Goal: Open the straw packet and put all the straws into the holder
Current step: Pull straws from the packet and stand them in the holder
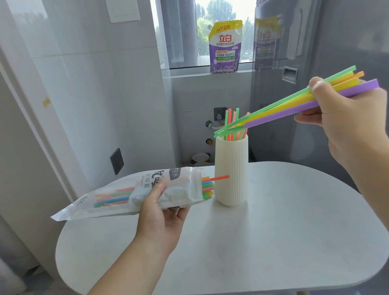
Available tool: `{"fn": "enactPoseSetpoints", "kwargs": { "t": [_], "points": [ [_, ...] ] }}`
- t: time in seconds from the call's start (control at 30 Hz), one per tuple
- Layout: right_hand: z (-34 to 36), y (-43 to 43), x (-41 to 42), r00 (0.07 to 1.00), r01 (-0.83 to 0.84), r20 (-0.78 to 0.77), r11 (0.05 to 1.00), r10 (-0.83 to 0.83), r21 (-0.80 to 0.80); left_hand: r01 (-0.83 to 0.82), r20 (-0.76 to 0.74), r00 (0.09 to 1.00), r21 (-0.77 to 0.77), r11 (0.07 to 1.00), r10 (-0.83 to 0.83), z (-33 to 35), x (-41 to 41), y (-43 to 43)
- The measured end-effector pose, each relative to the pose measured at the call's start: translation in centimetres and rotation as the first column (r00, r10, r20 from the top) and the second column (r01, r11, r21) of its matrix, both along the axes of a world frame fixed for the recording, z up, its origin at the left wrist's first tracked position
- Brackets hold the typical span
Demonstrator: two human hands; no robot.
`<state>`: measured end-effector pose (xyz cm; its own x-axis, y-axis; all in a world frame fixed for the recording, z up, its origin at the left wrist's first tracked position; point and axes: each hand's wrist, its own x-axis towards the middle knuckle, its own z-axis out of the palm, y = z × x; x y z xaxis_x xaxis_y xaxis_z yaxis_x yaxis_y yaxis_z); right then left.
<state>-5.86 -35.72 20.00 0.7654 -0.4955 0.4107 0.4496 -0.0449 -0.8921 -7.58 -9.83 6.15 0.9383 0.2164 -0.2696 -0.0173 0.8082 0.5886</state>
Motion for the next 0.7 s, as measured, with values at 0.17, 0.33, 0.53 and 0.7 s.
{"fn": "enactPoseSetpoints", "kwargs": {
  "t": [0.17, 0.33, 0.53, 0.7],
  "points": [
    [1.4, 0.0, 0.4, 0.998, 0.062, 0.0, 0.992, -0.063, -0.11, 0.008, 0.009, 1.0, 0.0, 1.0, -0.008, 0.1, -0.1, 0.0],
    [1.8, 0.2, 1.0, 0.995, 0.085, -0.035, 0.975, -0.094, -0.207, 0.013, 0.015, 1.0, -0.005, 1.0, -0.013, 0.3, -0.3, -0.1],
    [2.4, 1.3, 2.8, 0.992, 0.043, -0.101, 0.949, -0.078, -0.312, 0.021, 0.004, 1.0, 0.003, 1.0, -0.021, 0.3, -0.4, -0.3],
    [3.0, 2.4, 5.0, 0.984, -0.013, -0.168, 0.926, -0.054, -0.377, 0.031, -0.008, 0.999, 0.002, 1.0, -0.031, 0.4, -0.4, -0.3]
  ]
}}
